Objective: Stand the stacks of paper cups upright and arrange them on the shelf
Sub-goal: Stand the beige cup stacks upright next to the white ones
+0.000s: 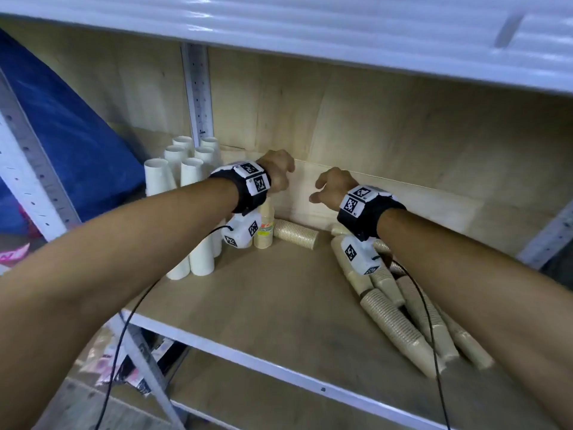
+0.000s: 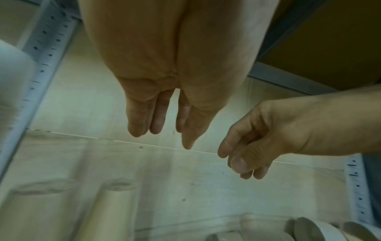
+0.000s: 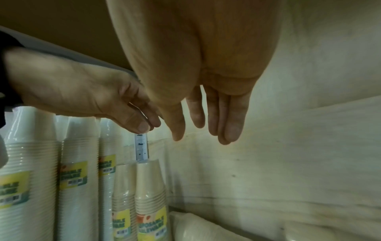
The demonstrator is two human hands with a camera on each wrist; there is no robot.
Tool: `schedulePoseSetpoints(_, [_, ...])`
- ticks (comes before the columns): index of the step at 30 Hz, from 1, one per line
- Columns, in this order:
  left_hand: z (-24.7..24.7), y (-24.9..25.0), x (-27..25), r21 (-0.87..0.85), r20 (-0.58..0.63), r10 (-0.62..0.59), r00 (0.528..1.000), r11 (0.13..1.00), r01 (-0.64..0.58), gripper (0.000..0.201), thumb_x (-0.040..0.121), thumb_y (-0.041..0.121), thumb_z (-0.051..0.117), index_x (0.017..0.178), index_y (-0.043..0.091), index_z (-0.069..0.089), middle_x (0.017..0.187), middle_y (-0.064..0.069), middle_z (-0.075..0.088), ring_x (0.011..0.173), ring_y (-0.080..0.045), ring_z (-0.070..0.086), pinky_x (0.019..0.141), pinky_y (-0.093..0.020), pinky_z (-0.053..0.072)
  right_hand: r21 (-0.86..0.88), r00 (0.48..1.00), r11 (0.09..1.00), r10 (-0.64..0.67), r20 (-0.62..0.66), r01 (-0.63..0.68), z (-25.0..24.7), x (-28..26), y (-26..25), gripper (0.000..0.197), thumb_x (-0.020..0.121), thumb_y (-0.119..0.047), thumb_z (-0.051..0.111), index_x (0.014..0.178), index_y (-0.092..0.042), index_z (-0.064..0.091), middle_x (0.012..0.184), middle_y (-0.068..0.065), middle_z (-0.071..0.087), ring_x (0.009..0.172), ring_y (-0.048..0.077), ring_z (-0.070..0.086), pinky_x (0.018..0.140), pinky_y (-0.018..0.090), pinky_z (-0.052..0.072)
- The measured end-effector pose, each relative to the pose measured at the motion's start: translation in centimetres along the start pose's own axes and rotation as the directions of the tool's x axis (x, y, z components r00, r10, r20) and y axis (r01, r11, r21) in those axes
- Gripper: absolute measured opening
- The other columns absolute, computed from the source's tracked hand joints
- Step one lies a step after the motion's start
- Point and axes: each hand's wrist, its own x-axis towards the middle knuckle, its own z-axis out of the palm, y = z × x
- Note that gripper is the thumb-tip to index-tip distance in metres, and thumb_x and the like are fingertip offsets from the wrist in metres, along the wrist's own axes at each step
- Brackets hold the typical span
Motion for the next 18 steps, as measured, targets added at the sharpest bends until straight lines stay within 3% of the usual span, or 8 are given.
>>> schedulePoseSetpoints(8, [4.5,5.1,-1.1,0.004,0.144,0.205,0.968,0.978,-0.208,0.054,0.085,0.019,0.073,0.135,0.022,0.054,0.134,-0.005,0.05,0.121,-0.023,0.051,0.095,-0.029,0.042,-0.057,0.99,0.988,0.142,-0.005,-0.143,-2.3,-5.4,5.4,0.045,0.082,-0.028,0.074,0.121,-0.01,0.061,0.128,0.007,0.055,0.112,0.024,0.056,0.077,0.026,0.042])
schedulePoseSetpoints(13, [8.3,8.2,-2.5,0.013,0.254,0.36,0.898,0.927,-0.375,0.053,0.085,0.02,0.073,0.135,0.021,0.055,0.136,-0.005,0.051,0.12,-0.022,0.052,0.093,-0.028,0.043,-0.142,0.972,0.963,0.234,0.028,-0.228,-3.0,-9.9,8.8,0.039,0.084,-0.03,0.07,0.113,-0.004,0.067,0.117,0.01,0.061,0.107,0.027,0.06,0.085,0.033,0.051])
schedulePoseSetpoints(16, [10.7,9.5,-3.2,0.011,0.315,0.398,0.861,0.906,-0.423,0.051,0.085,0.016,0.072,0.133,0.022,0.057,0.135,-0.004,0.053,0.118,-0.022,0.054,0.091,-0.028,0.045,-0.213,0.955,0.94,0.289,0.071,-0.268,-2.3,-12.0,10.7,0.038,0.082,-0.035,0.068,0.104,-0.005,0.071,0.103,0.008,0.065,0.099,0.027,0.063,0.075,0.031,0.053])
schedulePoseSetpoints(18, [12.2,10.2,-3.6,0.006,0.348,0.422,0.837,0.892,-0.452,0.051,0.085,0.013,0.071,0.133,0.022,0.057,0.136,-0.004,0.053,0.119,-0.022,0.054,0.096,-0.03,0.046,-0.219,0.946,0.932,0.312,0.085,-0.288,-1.8,-13.5,12.2,0.041,0.082,-0.038,0.07,0.111,-0.008,0.07,0.115,0.006,0.062,0.105,0.025,0.061,0.081,0.032,0.053])
